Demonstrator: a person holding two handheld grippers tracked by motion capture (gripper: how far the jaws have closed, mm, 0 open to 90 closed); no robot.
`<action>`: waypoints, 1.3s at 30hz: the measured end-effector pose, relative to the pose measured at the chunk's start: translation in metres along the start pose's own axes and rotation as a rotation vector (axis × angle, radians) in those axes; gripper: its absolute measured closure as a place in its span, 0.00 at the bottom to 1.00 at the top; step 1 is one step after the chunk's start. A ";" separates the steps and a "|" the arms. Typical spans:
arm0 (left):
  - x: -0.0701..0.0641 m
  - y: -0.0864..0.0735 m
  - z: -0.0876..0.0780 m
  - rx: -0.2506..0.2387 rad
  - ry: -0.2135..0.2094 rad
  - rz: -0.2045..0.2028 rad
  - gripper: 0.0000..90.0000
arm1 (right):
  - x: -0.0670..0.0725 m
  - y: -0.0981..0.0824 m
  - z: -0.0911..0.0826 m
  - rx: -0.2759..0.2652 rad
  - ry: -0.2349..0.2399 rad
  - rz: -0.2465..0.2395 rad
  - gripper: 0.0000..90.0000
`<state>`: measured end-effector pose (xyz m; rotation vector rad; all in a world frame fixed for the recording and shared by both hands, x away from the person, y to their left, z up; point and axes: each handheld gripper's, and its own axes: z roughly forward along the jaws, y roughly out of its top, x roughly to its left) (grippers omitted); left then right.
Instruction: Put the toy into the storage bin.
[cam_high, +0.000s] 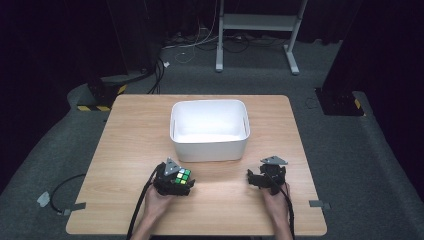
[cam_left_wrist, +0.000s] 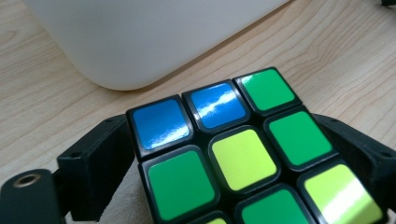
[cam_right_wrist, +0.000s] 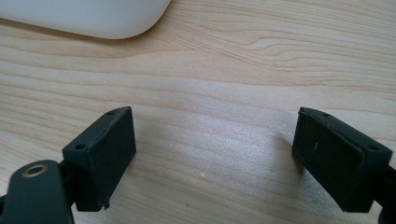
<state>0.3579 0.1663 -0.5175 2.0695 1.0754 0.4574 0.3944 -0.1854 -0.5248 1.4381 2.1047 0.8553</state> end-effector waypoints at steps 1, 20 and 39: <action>0.000 -0.001 0.002 0.001 0.001 -0.002 0.13 | 0.000 0.000 0.000 0.000 0.000 0.000 0.15; -0.003 -0.002 0.004 -0.012 0.019 -0.010 0.20 | 0.000 0.000 0.000 0.000 0.000 0.000 0.15; -0.005 -0.003 0.001 -0.011 0.024 0.000 0.21 | 0.000 0.000 0.000 0.000 -0.001 0.003 0.15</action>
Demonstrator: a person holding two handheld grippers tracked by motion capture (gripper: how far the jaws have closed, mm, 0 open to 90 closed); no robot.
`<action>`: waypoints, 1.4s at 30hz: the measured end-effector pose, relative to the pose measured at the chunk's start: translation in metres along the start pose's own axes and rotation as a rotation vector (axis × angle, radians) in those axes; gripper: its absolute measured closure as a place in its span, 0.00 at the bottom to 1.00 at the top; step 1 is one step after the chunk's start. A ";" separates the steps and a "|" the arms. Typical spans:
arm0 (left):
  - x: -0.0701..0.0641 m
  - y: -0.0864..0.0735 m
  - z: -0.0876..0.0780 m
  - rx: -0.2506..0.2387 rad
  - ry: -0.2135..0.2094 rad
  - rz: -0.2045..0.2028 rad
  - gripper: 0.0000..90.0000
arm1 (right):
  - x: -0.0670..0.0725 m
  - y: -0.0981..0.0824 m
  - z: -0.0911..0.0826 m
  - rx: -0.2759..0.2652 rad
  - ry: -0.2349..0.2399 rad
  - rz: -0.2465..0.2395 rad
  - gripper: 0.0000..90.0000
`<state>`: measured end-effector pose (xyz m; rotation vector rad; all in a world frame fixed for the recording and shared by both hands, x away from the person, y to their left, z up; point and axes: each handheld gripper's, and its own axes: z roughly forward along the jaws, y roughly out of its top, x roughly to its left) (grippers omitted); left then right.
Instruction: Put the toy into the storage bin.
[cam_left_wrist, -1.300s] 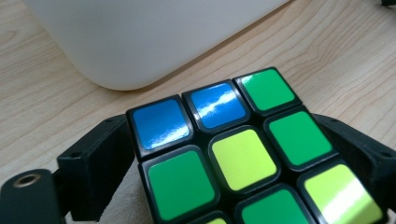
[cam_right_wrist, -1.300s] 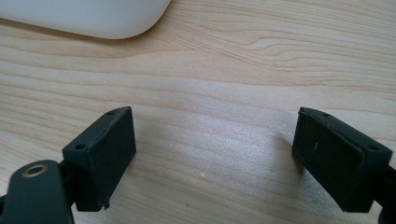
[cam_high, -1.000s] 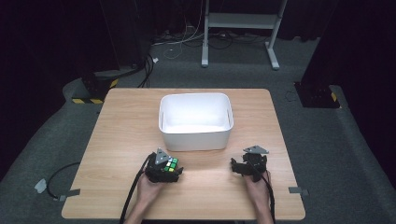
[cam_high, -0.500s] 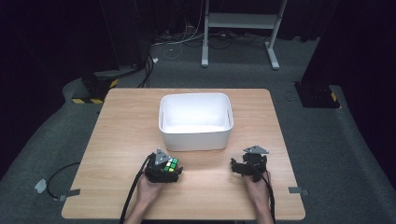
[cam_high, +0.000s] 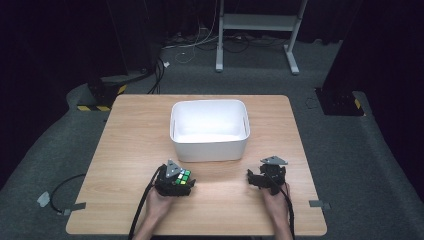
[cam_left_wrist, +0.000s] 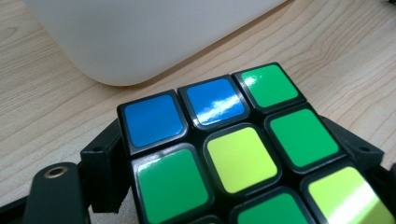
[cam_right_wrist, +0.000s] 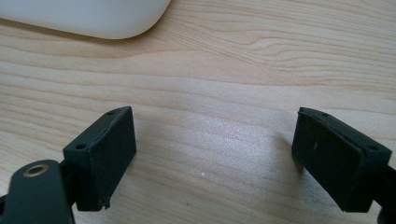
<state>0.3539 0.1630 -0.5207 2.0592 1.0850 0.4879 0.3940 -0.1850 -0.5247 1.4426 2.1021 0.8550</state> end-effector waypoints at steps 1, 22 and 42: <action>0.000 0.000 0.000 0.001 0.001 0.001 0.21 | 0.000 0.000 0.000 0.000 0.000 -0.001 0.15; 0.000 0.005 -0.011 -0.019 -0.016 -0.005 0.25 | 0.000 0.000 0.000 -0.001 0.000 0.000 0.15; -0.004 0.021 -0.029 -0.040 -0.048 0.009 0.26 | 0.000 0.000 0.000 -0.001 0.000 0.000 0.15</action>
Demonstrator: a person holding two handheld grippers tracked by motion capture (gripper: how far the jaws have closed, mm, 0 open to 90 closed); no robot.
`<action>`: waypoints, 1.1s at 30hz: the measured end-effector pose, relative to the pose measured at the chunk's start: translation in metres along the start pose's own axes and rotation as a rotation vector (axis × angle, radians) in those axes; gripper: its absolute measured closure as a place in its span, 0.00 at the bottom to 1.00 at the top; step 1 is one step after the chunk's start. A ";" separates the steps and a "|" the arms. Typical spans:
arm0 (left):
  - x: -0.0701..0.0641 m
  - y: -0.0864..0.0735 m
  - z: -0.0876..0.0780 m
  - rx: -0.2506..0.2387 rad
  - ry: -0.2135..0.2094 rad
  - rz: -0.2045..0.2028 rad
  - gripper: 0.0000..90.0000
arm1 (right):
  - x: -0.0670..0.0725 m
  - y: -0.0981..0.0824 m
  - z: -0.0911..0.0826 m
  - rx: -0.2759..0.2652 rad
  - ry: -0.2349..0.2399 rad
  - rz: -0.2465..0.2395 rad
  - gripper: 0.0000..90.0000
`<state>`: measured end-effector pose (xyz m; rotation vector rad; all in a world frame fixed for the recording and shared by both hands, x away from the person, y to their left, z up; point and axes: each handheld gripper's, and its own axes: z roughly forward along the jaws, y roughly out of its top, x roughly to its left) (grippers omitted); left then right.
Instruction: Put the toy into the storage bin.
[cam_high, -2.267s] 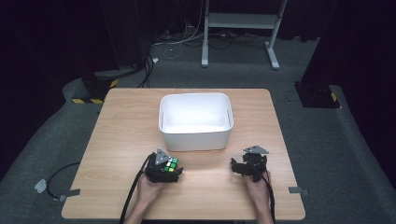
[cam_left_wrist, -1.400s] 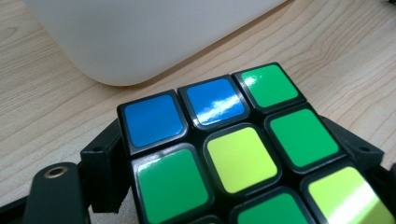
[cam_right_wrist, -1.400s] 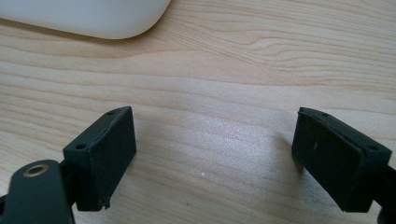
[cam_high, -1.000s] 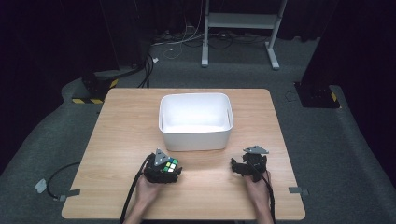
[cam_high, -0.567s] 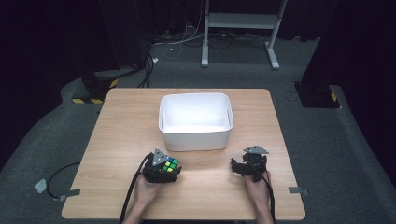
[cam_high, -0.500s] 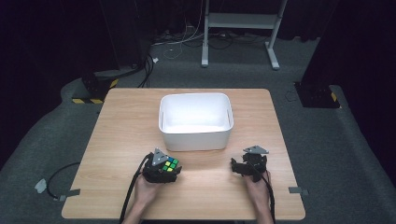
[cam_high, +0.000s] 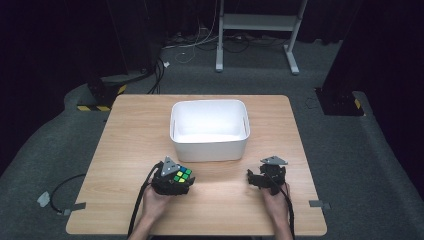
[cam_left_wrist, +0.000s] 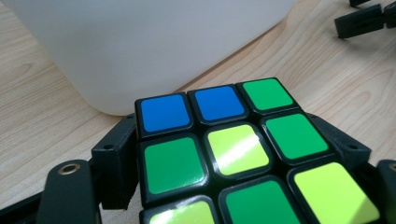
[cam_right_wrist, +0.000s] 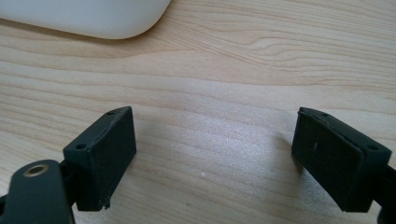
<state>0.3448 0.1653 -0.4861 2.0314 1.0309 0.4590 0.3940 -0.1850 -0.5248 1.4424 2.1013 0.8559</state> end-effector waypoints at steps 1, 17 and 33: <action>0.000 0.000 0.000 0.000 0.000 0.000 0.26 | 0.000 0.000 0.000 0.000 0.000 0.000 0.15; -0.002 0.019 -0.017 -0.005 -0.075 0.016 0.26 | 0.000 0.000 0.000 0.000 0.000 -0.001 0.15; 0.000 0.037 -0.030 -0.026 -0.118 0.009 0.26 | 0.000 0.000 0.000 0.001 0.001 -0.003 0.15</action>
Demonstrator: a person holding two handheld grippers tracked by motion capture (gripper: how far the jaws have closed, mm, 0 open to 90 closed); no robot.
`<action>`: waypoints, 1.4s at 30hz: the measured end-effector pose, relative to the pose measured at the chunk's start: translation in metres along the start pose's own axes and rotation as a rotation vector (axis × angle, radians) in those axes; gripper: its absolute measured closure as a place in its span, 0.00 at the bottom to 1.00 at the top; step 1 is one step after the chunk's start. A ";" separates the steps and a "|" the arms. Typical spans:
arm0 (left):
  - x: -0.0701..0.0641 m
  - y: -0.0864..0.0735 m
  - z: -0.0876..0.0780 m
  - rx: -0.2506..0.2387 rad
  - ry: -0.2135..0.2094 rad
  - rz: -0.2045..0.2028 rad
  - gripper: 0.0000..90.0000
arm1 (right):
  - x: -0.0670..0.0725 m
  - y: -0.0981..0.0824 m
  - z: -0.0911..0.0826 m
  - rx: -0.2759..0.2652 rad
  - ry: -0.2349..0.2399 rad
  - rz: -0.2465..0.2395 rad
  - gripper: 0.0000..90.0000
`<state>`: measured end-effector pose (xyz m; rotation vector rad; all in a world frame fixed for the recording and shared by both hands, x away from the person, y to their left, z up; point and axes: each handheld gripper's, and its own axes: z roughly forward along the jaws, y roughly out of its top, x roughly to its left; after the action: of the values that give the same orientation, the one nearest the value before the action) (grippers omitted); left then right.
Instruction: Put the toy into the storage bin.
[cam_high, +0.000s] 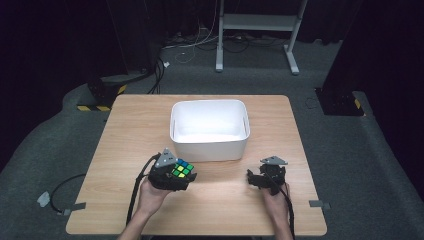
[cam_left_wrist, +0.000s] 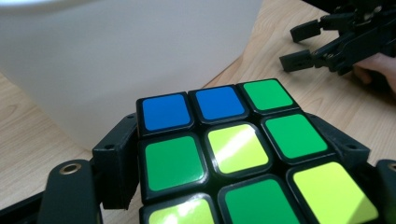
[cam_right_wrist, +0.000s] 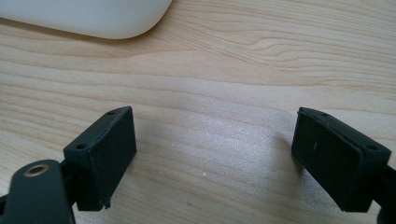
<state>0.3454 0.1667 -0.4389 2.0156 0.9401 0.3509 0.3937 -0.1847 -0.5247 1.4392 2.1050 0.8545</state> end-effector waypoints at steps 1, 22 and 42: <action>0.000 0.002 -0.002 -0.002 0.002 0.003 0.26 | 0.000 0.000 0.000 0.000 0.000 0.000 0.15; 0.003 0.028 -0.020 -0.056 -0.047 -0.002 0.27 | 0.000 0.000 0.000 -0.001 0.001 -0.002 0.15; 0.000 0.065 -0.026 -0.085 -0.086 0.032 0.27 | 0.001 0.000 0.000 -0.001 -0.002 -0.001 0.15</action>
<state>0.3619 0.1597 -0.3715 1.9540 0.8272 0.3144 0.3935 -0.1841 -0.5248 1.4371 2.1035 0.8532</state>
